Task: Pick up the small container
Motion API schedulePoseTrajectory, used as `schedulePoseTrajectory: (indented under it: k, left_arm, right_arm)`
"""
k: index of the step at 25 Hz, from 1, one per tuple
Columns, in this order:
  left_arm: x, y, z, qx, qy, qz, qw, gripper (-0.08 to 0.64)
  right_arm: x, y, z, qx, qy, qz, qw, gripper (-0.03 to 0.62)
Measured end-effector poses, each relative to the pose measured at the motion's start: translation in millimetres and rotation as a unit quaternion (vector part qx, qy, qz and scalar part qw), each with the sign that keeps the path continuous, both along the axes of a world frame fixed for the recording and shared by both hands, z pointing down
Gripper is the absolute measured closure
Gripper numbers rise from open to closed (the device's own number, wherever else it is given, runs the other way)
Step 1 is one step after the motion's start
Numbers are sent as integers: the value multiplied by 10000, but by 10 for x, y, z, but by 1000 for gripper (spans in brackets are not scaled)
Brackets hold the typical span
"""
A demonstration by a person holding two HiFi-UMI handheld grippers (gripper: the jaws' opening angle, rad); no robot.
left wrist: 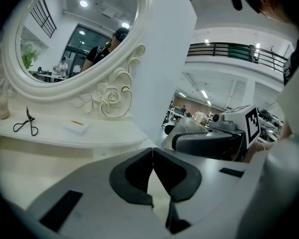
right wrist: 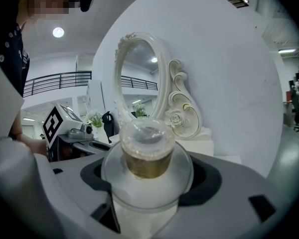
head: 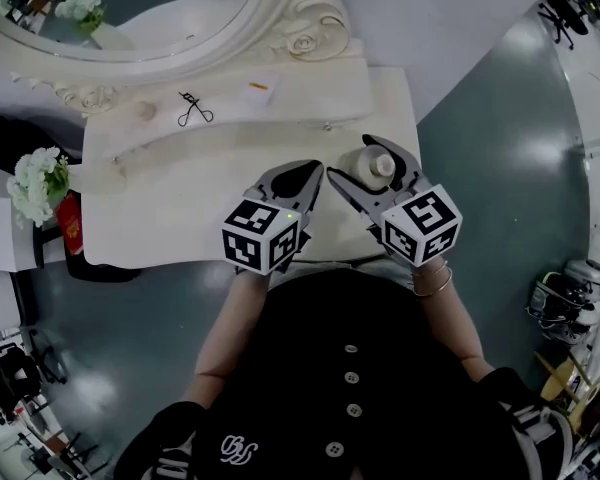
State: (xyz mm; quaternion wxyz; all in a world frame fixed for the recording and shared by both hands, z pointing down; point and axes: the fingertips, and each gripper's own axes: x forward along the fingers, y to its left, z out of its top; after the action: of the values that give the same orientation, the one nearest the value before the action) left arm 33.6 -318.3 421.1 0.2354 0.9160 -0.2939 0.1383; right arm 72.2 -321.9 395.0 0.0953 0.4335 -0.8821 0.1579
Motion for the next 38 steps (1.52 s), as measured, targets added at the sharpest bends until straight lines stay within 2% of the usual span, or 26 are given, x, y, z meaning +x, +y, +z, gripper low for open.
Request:
schedulePoseTrajectory:
  k: [12,38]
  left_arm:
    - [3,60,43,-68,3,86,9999,548]
    - [5,141,38,-81,87,141,9998,548]
  right_arm:
    - [-77,88,88,-235,-67,-178,9995,252]
    - [-16,87,-26,-26,-78,-39,10000,252]
